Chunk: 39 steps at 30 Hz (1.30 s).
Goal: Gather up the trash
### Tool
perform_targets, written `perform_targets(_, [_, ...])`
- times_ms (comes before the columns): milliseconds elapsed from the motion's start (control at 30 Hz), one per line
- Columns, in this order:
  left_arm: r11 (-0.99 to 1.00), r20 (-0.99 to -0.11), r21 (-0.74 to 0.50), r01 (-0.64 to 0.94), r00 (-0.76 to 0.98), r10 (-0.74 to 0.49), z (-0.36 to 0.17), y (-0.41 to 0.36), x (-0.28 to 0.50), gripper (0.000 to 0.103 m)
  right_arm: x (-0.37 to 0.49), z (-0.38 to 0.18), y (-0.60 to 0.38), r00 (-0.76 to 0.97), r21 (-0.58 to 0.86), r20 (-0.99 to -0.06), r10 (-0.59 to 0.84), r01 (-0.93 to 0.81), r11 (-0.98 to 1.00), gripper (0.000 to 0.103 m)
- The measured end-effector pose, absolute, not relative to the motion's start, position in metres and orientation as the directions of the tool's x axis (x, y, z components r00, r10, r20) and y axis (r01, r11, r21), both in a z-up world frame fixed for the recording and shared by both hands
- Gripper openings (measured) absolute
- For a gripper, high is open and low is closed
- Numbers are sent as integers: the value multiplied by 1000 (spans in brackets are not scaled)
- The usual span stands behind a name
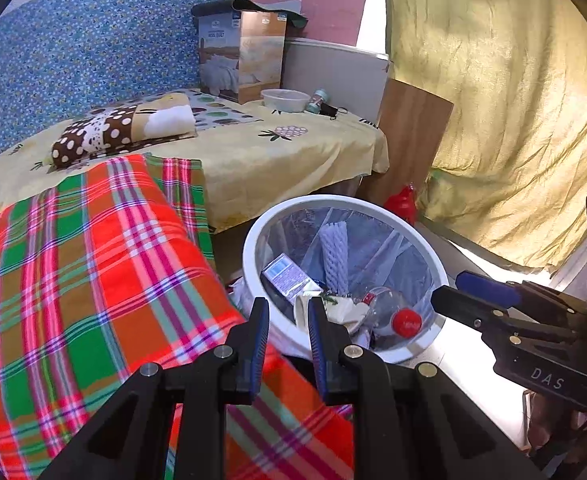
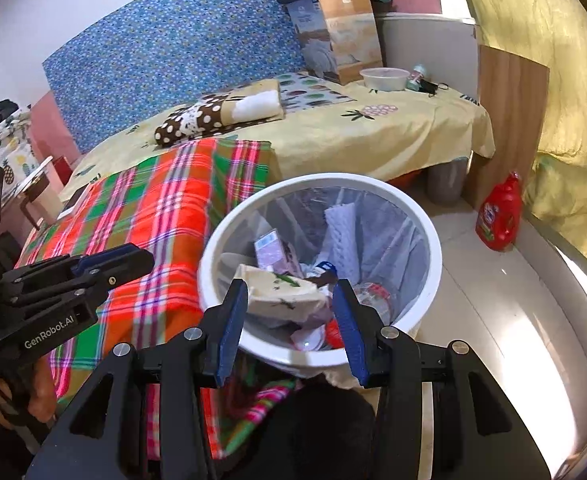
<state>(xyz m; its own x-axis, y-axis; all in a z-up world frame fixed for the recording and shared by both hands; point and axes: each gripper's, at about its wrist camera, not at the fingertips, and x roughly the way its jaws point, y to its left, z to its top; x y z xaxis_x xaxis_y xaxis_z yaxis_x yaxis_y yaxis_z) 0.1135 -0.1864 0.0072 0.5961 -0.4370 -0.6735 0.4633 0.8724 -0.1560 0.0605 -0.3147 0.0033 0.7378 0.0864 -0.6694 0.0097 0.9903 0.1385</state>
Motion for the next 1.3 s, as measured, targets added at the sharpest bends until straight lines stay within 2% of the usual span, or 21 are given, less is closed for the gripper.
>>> perform_targets(700, [914,-651,-105,393,668,-362,19,-139,51,20,22,10,-275,764,110,-634,120,-65,992,47])
perform_targets(1300, [930,-649,-91,357,687,-327,18,-126,37,20,12,9,-265,769,105,-626,128,-79,991,47])
